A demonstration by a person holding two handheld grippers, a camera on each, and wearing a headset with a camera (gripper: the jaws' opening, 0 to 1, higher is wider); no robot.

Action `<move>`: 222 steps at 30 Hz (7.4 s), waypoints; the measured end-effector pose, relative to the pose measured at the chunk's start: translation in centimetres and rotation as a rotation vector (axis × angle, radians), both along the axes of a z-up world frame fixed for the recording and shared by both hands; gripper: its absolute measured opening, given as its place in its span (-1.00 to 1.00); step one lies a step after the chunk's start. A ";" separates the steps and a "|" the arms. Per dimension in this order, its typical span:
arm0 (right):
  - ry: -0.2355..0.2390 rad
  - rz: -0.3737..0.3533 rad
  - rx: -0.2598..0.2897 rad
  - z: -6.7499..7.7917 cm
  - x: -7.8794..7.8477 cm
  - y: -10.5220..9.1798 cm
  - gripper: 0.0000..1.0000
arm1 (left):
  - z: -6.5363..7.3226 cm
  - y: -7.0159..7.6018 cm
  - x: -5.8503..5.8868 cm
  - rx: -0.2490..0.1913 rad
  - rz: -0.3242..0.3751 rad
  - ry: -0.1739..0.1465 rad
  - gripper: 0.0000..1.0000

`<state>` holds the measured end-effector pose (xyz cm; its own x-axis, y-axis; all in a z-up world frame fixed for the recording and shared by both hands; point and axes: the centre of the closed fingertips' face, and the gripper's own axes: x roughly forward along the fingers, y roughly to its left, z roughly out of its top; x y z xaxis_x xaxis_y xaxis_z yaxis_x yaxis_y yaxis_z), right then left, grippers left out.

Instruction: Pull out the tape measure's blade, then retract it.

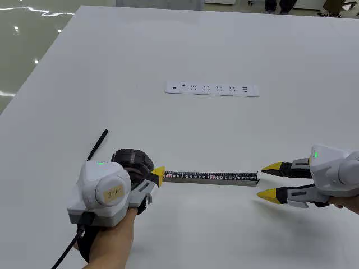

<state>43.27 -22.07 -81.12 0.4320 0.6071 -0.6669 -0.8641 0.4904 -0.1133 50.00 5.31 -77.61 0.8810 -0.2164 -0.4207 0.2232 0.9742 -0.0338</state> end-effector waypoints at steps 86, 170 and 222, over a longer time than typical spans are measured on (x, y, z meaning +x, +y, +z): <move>0.084 0.050 -0.006 -1.6 1.2 0.8 -0.74 | -3.0 0.1 1.3 0.037 0.094 0.120 0.20; 0.072 0.112 0.094 -0.5 3.1 11.1 -0.74 | -2.7 0.1 1.1 -0.028 0.052 0.165 0.21; 0.077 0.128 0.145 -0.8 4.2 16.6 -0.74 | -2.7 0.3 1.1 -0.048 0.040 0.175 0.22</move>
<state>47.51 -5.51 -81.95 0.2965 0.7460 -0.5963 -0.9238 0.3824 0.0190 51.13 5.58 -80.34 0.8039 -0.2059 -0.5579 0.1704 0.9786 -0.1156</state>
